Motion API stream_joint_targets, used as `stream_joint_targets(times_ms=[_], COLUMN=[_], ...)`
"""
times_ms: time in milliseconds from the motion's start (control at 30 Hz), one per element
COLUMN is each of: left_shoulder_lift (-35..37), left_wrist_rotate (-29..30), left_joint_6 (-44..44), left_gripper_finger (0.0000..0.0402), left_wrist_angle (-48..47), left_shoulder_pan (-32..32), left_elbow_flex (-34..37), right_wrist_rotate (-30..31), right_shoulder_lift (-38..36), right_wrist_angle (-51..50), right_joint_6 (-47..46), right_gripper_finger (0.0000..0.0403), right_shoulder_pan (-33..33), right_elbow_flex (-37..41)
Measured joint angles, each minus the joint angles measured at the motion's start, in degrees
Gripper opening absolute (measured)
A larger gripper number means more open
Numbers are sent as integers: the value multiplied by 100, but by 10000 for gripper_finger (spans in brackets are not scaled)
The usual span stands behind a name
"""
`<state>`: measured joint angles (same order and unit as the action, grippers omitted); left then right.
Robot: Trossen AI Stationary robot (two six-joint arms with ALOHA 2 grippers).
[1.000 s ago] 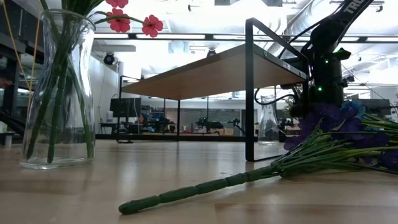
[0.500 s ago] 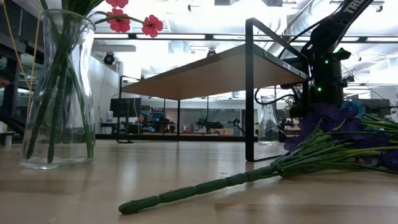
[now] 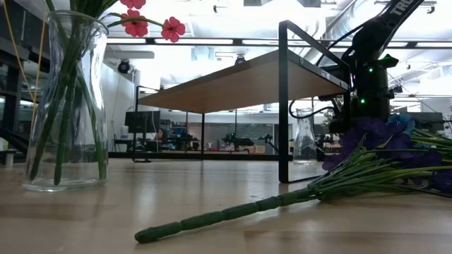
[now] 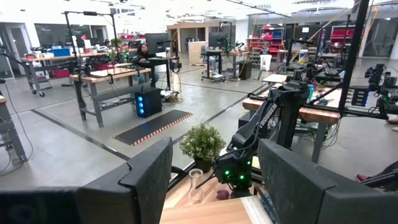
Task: Pick and place flowers into a vace then onto a shelf
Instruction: Put the red tulip into the top transparent vase
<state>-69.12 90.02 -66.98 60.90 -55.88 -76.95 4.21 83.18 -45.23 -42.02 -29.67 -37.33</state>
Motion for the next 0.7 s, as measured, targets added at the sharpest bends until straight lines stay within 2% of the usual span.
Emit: stream_joint_targets(times_ms=[400, 700], left_shoulder_lift=[0, 0], left_wrist_rotate=[0, 0], left_joint_6=[0, 0], left_gripper_finger=[269, 272], left_wrist_angle=[0, 2], left_shoulder_pan=[0, 0], left_elbow_flex=[0, 0], right_wrist_rotate=[463, 690], right_shoulder_lift=[-78, -680], right_wrist_angle=[-727, -1404], right_joint_6=[154, 164], right_gripper_finger=[8, 6], right_shoulder_pan=[0, 7], right_elbow_flex=[-612, -1380])
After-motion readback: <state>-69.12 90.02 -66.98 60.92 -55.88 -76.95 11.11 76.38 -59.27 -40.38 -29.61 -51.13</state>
